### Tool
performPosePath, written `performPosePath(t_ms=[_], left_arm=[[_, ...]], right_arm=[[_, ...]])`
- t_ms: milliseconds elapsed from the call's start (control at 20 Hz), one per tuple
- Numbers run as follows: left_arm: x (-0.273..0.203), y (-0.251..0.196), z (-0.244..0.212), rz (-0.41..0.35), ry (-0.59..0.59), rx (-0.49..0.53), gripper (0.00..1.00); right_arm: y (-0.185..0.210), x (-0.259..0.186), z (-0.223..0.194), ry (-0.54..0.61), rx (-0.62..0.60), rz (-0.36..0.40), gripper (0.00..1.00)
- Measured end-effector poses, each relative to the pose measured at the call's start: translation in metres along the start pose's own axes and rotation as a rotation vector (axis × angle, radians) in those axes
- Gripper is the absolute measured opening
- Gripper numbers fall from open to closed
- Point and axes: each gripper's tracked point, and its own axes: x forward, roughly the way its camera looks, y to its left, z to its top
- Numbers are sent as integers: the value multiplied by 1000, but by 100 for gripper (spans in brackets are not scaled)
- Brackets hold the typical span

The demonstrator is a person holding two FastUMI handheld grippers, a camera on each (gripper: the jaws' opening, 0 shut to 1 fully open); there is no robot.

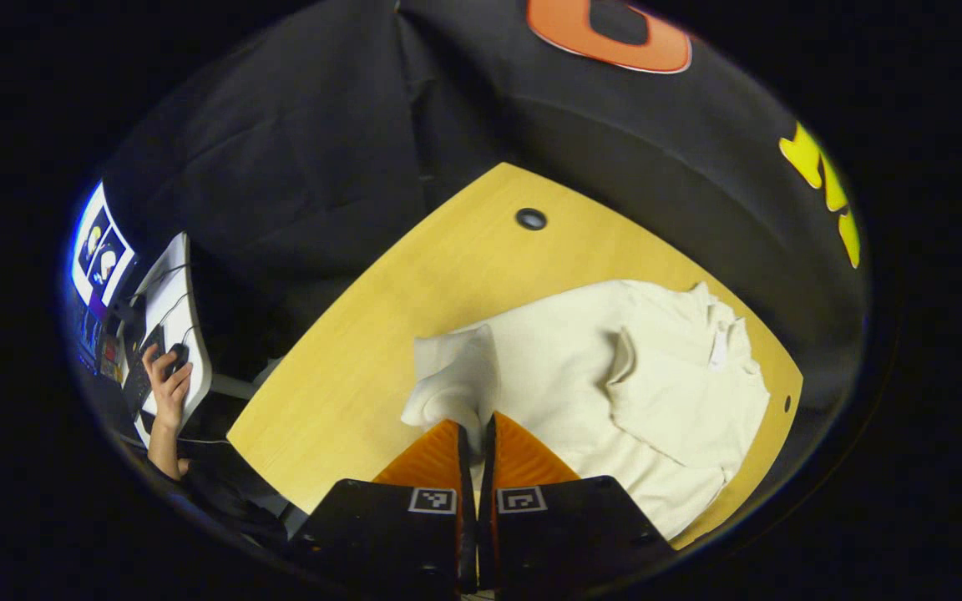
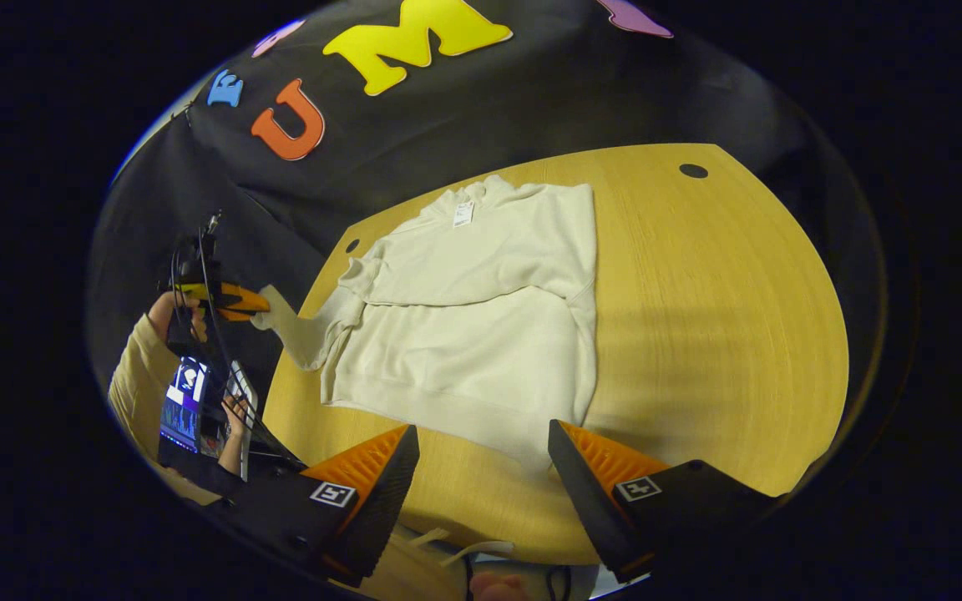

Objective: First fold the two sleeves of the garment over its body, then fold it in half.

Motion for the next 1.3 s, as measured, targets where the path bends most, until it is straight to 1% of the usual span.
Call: performPosePath(t_ms=[50, 100, 150, 200, 250, 300, 350, 400, 500, 650, 750, 850, 900, 950, 1000, 1050, 1100, 1150, 1200, 1250, 1300], left_arm=[[-1, -37, 3, -39, -6, 34, 4], [-2, -67, 6, -64, -13, 71, 0], [-3, -99, 7, -89, -21, 108, 4], [-1, -141, 6, -126, -26, 155, 4], [3, -196, 1, -179, -16, 217, 4], [7, -232, -2, -191, -9, 269, 4], [16, -274, -8, -213, -1, 340, 4], [25, -306, -14, -236, 15, 390, 4], [41, -367, -27, -284, 54, 470, 4], [60, -414, -33, -286, 75, 552, 4], [70, -446, -37, -306, 95, 588, 4], [82, -485, -30, -318, 84, 633, 4], [87, -495, -27, -310, 90, 651, 3], [89, -490, -42, -306, 108, 668, 4], [107, -489, -47, -304, 124, 684, 5], [97, -503, -45, -318, 156, 686, 8], [93, -506, -47, -353, 165, 674, 17], [85, -509, -48, -406, 175, 667, 21], [74, -513, -50, -458, 185, 671, 23], [65, -513, -50, -494, 187, 684, 32], [51, -504, -43, -503, 167, 710, 63]], right_arm=[[-11, -4, 2, -8, 8, -9, 92], [-19, -5, 5, -17, 14, -22, 96], [-27, -7, 9, -29, 21, -32, 92], [-36, -11, 13, -44, 31, -47, 92], [-50, -16, 19, -73, 32, -88, 92], [-57, -24, 27, -120, 18, -127, 92], [-61, -38, 36, -172, -4, -154, 92], [-60, -45, 39, -197, -18, -168, 96], [-58, -55, 38, -232, -54, -201, 96], [-57, -57, 31, -251, -58, -236, 96], [-56, -58, 31, -271, -42, -259, 97], [-55, -59, 34, -295, -56, -294, 97], [-53, -58, 35, -294, -54, -300, 97], [-45, -57, 34, -292, -41, -294, 96], [-42, -53, 34, -288, -40, -296, 96], [-37, -47, 30, -274, -44, -303, 96], [-34, -46, 32, -276, -44, -305, 96], [-32, -46, 32, -280, -49, -315, 96], [-29, -47, 30, -284, -54, -321, 96], [-26, -46, 32, -285, -59, -325, 97], [-24, -45, 31, -282, -64, -332, 96]])
